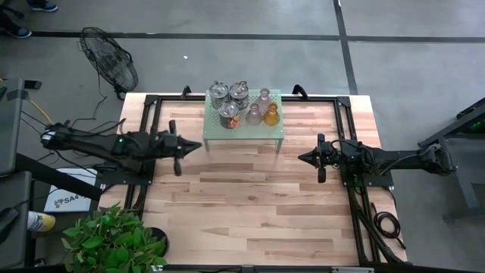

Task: Pick & Place candle stick holders
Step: Return to Home Position

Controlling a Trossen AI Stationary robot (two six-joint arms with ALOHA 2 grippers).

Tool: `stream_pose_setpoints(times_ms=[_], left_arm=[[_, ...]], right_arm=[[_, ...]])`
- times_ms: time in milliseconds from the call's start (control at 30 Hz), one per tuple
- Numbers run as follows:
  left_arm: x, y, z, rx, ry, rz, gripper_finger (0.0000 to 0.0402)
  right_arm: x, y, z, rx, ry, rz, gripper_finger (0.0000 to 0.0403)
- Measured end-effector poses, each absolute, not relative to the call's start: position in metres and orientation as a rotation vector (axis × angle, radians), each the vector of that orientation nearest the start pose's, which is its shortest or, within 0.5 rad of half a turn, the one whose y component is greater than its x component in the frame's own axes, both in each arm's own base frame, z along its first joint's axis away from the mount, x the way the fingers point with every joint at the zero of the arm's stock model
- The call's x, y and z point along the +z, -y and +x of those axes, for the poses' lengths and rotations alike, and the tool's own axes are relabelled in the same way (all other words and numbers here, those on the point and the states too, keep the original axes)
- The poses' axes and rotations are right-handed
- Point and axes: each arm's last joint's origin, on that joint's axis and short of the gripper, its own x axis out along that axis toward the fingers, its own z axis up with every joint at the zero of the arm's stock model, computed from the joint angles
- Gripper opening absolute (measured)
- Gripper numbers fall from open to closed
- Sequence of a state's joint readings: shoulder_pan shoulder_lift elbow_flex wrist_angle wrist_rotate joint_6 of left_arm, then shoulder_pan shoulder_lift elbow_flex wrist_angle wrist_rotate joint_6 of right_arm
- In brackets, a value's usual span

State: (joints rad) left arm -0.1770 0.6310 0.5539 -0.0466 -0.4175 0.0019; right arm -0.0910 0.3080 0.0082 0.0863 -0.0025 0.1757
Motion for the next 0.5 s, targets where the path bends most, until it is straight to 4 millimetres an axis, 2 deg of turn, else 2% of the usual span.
stream_pose_setpoints(times_ms=[233,500], left_arm=[[0.248,0.013,0.119,0.121,-0.062,0.060,0.0000],[0.214,0.011,0.091,0.002,0.089,0.034,0.0000]], right_arm=[[0.148,0.010,0.114,-0.106,-0.205,0.184,0.0001],[0.148,0.010,0.114,-0.106,-0.205,0.184,0.0001]])
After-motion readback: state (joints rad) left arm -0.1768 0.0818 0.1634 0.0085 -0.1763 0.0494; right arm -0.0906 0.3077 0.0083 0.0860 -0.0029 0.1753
